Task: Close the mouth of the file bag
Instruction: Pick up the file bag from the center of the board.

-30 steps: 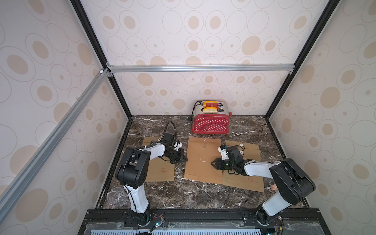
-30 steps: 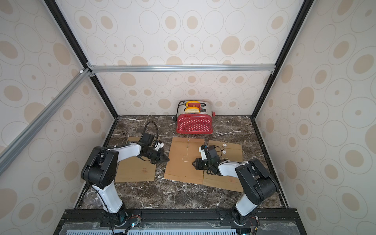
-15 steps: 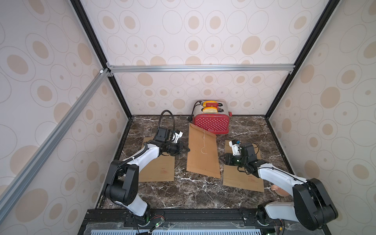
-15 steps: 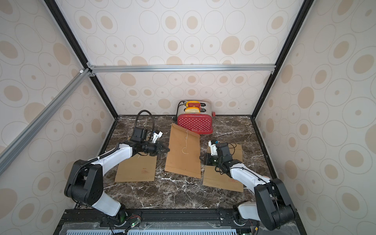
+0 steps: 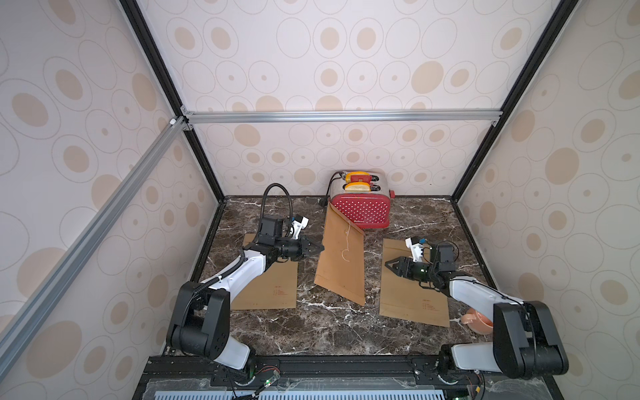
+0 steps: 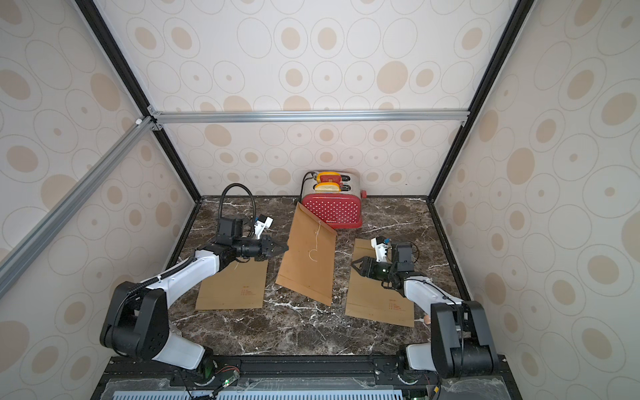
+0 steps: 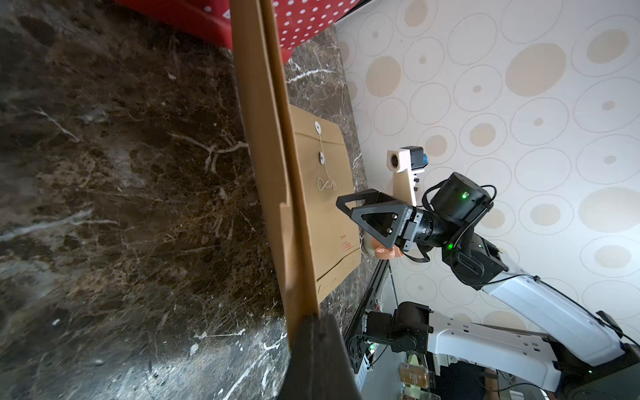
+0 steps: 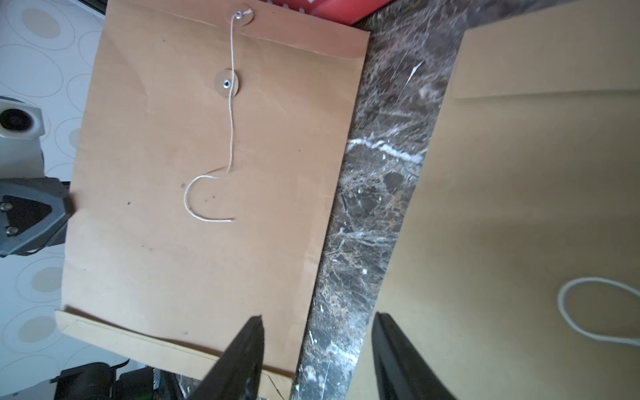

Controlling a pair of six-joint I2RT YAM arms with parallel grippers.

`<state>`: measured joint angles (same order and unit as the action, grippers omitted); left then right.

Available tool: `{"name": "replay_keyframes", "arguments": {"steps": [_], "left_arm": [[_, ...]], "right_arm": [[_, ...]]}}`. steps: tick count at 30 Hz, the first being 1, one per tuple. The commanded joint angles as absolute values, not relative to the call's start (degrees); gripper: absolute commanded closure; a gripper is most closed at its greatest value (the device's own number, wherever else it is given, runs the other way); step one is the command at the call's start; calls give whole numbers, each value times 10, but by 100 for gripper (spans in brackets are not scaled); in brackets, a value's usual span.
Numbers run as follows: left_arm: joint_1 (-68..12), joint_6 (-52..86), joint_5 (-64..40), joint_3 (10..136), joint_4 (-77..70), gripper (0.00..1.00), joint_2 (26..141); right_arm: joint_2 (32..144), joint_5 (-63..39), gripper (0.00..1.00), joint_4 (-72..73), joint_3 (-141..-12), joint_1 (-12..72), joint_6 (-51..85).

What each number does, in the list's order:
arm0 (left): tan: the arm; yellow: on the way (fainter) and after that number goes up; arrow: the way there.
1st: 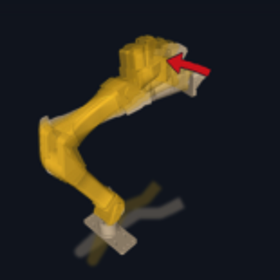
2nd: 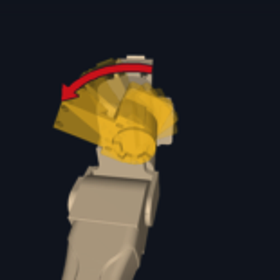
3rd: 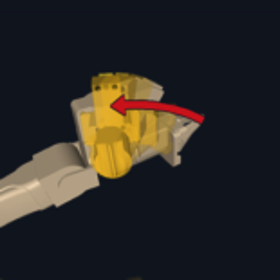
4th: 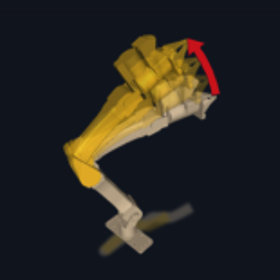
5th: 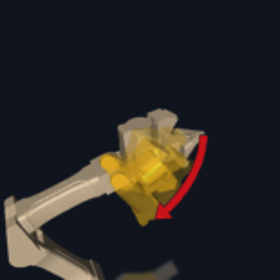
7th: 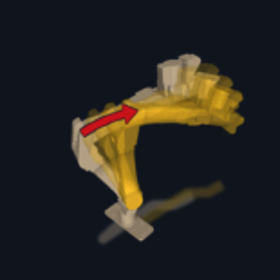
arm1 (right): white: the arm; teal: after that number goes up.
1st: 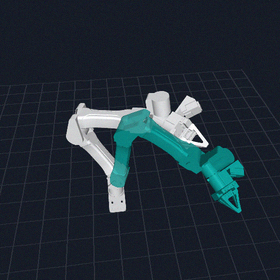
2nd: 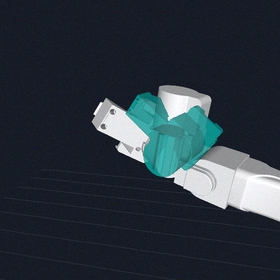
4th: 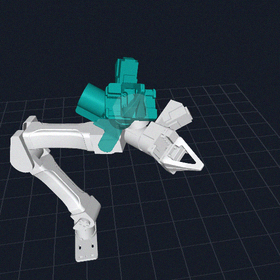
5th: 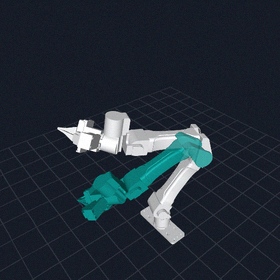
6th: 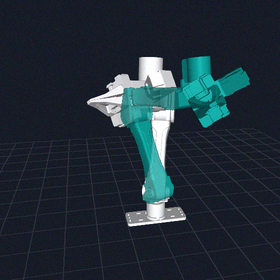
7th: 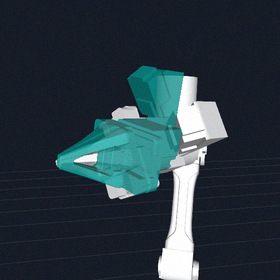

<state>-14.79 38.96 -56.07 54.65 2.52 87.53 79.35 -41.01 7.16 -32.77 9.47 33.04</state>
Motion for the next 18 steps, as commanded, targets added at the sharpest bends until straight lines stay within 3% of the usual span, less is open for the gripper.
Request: {"name": "replay_keyframes", "arguments": {"steps": [1,7,18], "left_arm": [[-145,389,-561,561,36,100,890],[-147,349,-508,569,142,100,927],[-148,426,-434,463,36,100,887]], "right_arm": [[816,-437,46,98,-331,110,340],[847,-370,47,54,-348,170,321],[941,-303,52,42,-393,244,323]]}}
